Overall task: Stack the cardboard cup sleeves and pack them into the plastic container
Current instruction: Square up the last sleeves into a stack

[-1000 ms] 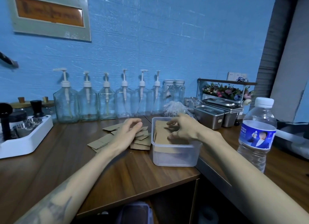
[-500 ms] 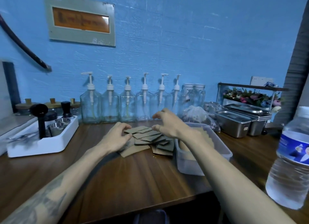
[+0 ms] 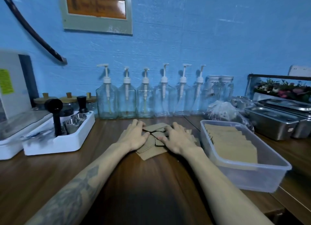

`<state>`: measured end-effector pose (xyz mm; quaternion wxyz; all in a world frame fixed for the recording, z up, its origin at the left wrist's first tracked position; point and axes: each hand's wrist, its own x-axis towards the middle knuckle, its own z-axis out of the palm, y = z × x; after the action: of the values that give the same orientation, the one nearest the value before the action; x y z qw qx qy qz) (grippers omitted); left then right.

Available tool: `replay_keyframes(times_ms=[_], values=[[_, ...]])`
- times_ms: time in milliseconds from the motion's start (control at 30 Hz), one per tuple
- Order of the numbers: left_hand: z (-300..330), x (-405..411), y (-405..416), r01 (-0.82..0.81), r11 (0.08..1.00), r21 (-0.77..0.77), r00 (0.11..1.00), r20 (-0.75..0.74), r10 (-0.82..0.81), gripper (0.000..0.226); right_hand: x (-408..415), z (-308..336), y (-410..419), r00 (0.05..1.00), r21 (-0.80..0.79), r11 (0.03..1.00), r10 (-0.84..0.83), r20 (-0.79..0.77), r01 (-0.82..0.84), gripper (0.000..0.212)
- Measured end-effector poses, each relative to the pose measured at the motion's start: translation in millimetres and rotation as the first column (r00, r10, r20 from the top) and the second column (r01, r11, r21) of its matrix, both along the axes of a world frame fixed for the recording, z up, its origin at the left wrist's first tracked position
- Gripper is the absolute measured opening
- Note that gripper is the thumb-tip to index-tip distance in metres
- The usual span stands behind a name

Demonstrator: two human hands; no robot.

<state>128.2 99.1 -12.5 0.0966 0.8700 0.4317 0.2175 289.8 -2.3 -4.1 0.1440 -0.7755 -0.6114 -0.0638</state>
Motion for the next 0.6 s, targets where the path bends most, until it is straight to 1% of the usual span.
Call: replay_keyframes(times_ms=[100, 200, 333, 400, 467, 600], values=[[2.5, 14.9, 16.0, -0.004, 0.999, -0.036, 1.0, 0.011, 0.005, 0.055, 12.9, -4.2, 6.8, 1.0, -0.003, 1.0, 0.025, -0.004, -0.025, 0.059], [3.5, 29.6, 31.0, -0.019, 0.996, -0.091, 0.999, 0.024, 0.021, 0.061, 21.5, -9.3, 10.4, 0.998, 0.003, 0.999, 0.032, -0.057, -0.032, 0.062], [0.8, 47.0, 42.8, -0.031, 0.99, -0.14, 1.0, 0.002, 0.031, 0.07, 22.3, -10.5, 14.8, 0.998, 0.02, 0.999, 0.045, -0.043, -0.044, 0.061], [-3.0, 52.7, 46.6, -0.051, 0.99, -0.131, 0.998, -0.037, 0.046, 0.068, 22.3, -9.8, 15.3, 0.998, 0.019, 0.999, 0.05, -0.038, -0.049, 0.061], [-5.9, 55.0, 49.1, -0.062, 0.993, -0.103, 0.996, -0.063, 0.056, 0.059, 22.4, -9.9, 15.2, 0.998, 0.019, 0.998, 0.052, -0.033, -0.052, 0.061], [-6.4, 52.7, 51.5, -0.049, 0.994, -0.094, 0.999, -0.022, 0.047, 0.045, 22.2, -9.3, 14.9, 0.998, 0.011, 0.998, 0.055, -0.024, -0.055, 0.062]])
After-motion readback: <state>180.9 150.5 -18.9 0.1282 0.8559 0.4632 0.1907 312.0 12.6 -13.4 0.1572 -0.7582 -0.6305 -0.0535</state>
